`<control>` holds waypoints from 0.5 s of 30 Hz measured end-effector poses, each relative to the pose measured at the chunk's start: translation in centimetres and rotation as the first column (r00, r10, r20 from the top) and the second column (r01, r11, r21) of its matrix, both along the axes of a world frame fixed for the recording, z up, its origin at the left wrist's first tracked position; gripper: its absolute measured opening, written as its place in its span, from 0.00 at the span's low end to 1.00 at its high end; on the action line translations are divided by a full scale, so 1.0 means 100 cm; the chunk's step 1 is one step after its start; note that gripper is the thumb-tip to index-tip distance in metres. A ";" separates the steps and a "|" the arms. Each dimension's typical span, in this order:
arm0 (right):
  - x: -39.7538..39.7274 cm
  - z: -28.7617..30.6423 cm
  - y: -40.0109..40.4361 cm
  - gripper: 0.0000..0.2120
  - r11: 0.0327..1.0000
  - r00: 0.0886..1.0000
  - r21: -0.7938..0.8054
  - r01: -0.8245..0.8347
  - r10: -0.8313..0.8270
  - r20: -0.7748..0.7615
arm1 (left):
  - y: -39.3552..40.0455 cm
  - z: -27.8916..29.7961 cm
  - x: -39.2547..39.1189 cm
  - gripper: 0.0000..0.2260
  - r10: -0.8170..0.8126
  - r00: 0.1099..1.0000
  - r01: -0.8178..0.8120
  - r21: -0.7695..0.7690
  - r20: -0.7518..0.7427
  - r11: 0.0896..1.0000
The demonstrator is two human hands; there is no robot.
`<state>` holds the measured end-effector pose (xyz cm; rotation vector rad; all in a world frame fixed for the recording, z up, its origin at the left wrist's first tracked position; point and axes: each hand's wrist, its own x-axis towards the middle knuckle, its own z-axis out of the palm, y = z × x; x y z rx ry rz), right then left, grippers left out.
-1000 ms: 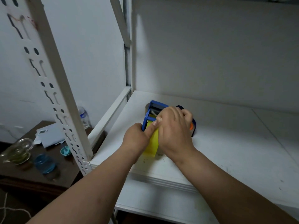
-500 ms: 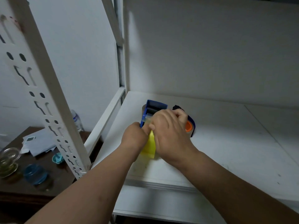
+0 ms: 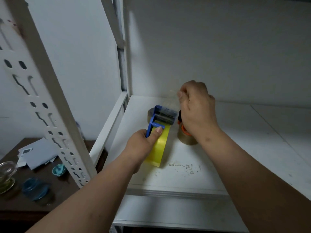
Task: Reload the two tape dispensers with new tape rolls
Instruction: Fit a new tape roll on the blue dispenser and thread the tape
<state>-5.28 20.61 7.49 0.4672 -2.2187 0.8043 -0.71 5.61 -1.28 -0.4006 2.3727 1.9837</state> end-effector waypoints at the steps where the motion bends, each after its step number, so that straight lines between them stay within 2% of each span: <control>1: -0.001 -0.002 -0.001 0.04 0.997 0.996 -0.046 -0.059 0.062 0.063 | -0.001 -0.001 0.002 0.34 0.003 1.000 -0.003 -0.002 0.000 1.000; 4: -0.004 -0.011 -0.005 0.04 0.978 0.953 -0.163 -0.133 0.171 0.249 | -0.003 -0.002 0.009 0.35 -0.010 1.000 0.010 0.011 0.000 1.000; 8: -0.010 -0.019 -0.006 0.05 0.951 0.908 -0.257 -0.173 0.255 0.333 | -0.004 -0.003 0.019 0.33 -0.034 0.999 0.034 0.024 -0.018 0.999; 11: -0.013 -0.021 -0.007 0.05 0.951 0.894 -0.237 -0.200 0.276 0.353 | -0.004 -0.002 0.025 0.29 -0.041 0.999 0.042 0.049 -0.027 0.998; 15: -0.018 -0.024 -0.006 0.06 0.972 0.876 -0.126 -0.200 0.235 0.422 | -0.003 -0.002 0.030 0.22 -0.062 0.997 0.065 0.077 -0.035 0.995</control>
